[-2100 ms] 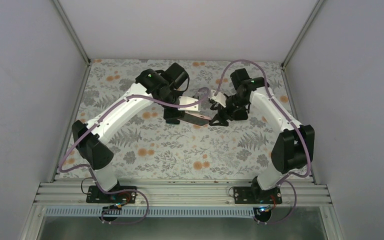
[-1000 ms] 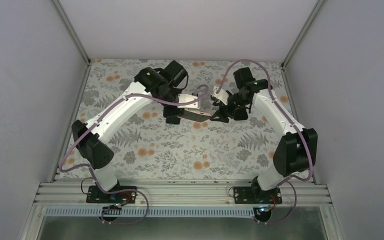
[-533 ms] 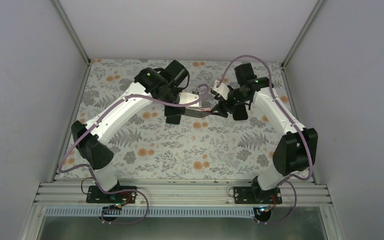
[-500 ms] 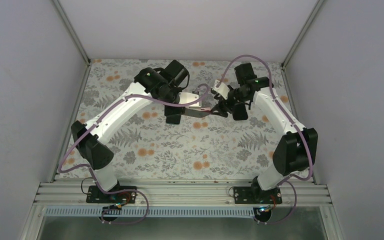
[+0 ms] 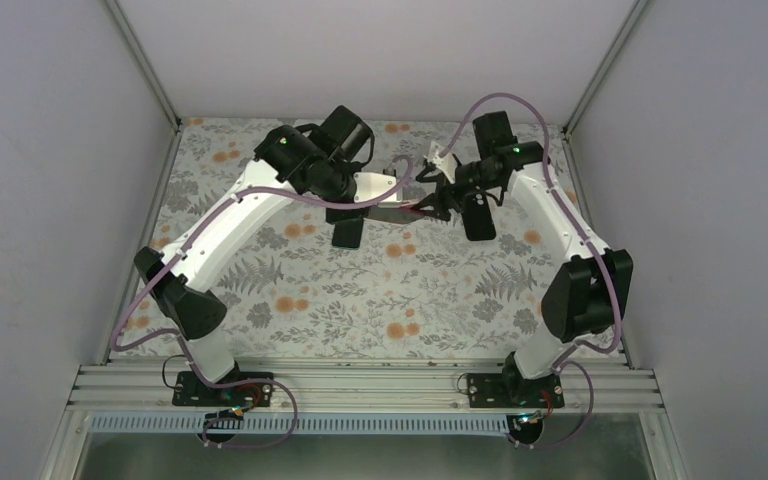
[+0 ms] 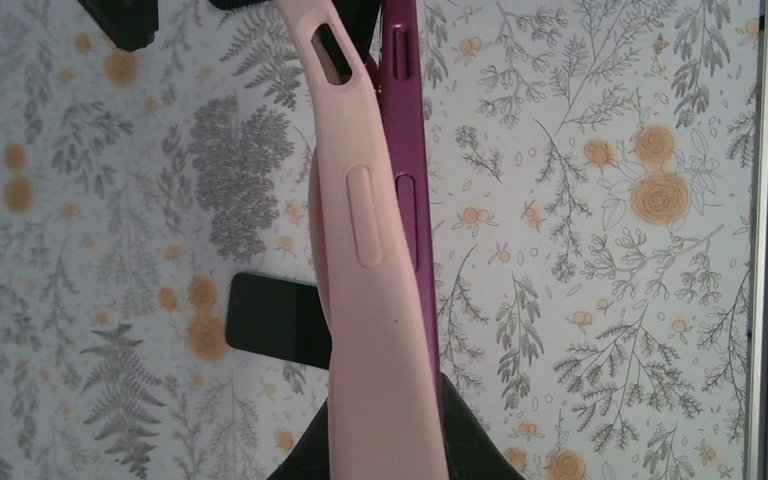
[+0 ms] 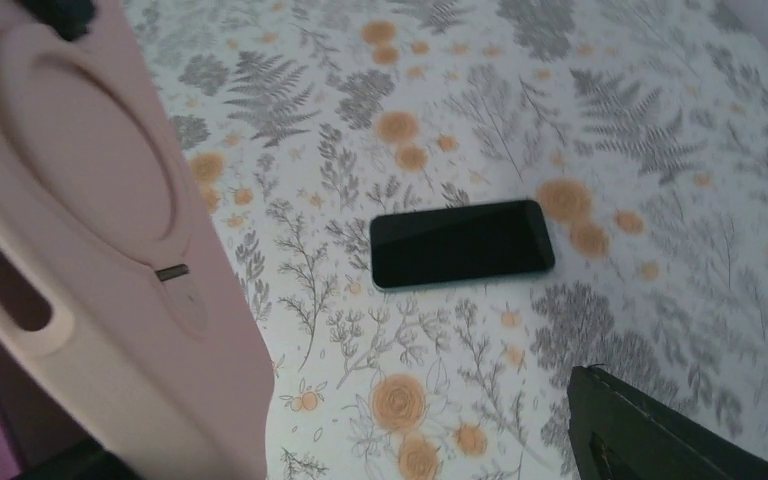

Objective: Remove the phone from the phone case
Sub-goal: Remove the phone case from the phone.

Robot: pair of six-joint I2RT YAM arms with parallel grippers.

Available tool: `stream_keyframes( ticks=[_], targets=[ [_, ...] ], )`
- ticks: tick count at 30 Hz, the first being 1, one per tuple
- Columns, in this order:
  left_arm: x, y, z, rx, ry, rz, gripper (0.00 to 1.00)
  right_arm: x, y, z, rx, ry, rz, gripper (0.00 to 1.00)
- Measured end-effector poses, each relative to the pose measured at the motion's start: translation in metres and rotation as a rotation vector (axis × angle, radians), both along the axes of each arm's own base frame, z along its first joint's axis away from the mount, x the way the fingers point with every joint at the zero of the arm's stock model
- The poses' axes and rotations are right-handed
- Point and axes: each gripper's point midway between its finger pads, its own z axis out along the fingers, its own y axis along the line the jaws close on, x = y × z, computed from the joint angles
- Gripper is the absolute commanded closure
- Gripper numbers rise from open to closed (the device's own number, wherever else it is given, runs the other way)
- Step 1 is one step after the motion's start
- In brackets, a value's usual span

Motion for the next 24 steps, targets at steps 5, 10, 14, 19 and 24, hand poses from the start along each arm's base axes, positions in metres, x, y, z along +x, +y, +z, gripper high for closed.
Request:
stream_keyframes(
  ticks=[5, 10, 14, 19, 24],
  targets=[
    [0.01, 0.002, 0.012, -0.039, -0.045, 0.013, 0.98, 0.004, 0.014, 0.018, 0.054, -0.041, 0.138, 0.1],
    [0.01, 0.001, -0.006, -0.058, -0.025, -0.001, 0.98, -0.014, 0.041, 0.011, 0.107, -0.06, 0.312, 0.11],
    [0.006, 0.004, -0.02, -0.025, 0.008, 0.016, 0.98, -0.02, 0.055, 0.003, 0.084, -0.092, 0.369, 0.14],
    [0.015, 0.016, -0.03, 0.012, -0.036, 0.063, 0.98, -0.012, 0.068, -0.004, 0.071, -0.125, 0.373, 0.19],
    [0.028, 0.027, -0.031, 0.084, -0.08, 0.105, 0.98, -0.007, 0.079, -0.013, 0.083, -0.111, 0.378, 0.55]
  ],
)
